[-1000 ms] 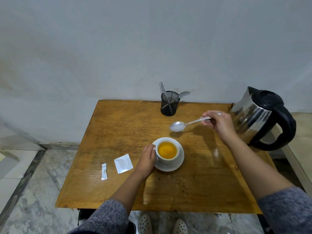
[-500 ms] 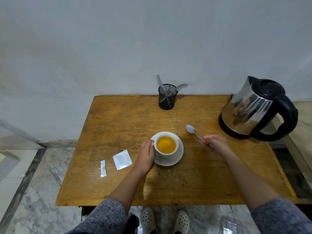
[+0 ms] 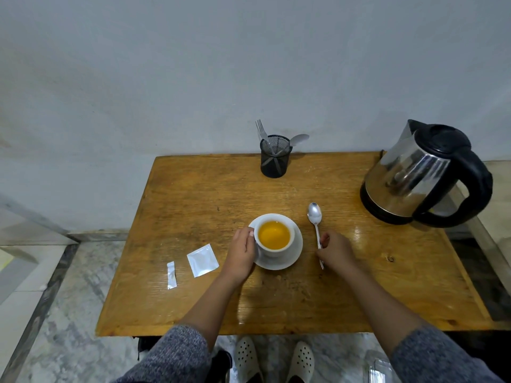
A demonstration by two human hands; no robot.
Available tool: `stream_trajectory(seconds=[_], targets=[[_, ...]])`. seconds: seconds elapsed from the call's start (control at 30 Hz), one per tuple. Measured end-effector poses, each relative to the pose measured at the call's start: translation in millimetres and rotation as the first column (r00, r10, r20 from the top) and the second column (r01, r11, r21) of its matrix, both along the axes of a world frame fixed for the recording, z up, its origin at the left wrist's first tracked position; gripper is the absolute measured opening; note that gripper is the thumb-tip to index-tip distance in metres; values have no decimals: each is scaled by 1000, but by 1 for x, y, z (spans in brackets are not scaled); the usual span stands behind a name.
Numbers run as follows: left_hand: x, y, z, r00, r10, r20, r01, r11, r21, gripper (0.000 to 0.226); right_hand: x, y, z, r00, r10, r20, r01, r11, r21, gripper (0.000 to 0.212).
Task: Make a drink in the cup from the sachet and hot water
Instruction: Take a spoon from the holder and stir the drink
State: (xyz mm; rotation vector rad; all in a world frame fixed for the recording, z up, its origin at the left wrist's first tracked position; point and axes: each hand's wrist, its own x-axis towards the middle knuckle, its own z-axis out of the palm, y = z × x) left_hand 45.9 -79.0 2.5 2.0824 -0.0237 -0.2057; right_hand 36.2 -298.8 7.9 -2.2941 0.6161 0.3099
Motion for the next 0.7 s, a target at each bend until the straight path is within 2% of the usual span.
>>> stream_trajectory(seconds=[0.2,0.37,0.47,0.57,0.63,0.7], targets=[[-3,-6,4,999,35,-13,-35,999,-4,29,-1,0,-7,999,43,8,-42,997,-71,18],[-5,-4,5,1000,23,7,-23,999,-47,29,-1,0,-6,998,68,0,-68,996,-59,15],[-12,2,0,990,126,68,-123,991,-47,33,-4,-3,-7,998,60,16,-59,995,-76,11],[-16,17,-17,974,219,64,-226,963,143,40,-11,-9,-8,995,95,23,-87,969,-232,29],[-17,26,-30,991,131,23,-132,945,300,45,-16,-14,-10,988,151,-21,-150,940,-306,43],[-17,31,-38,999,-33,-14,36,910,413,49,-21,-18,-15,970,217,-107,-241,912,-333,54]])
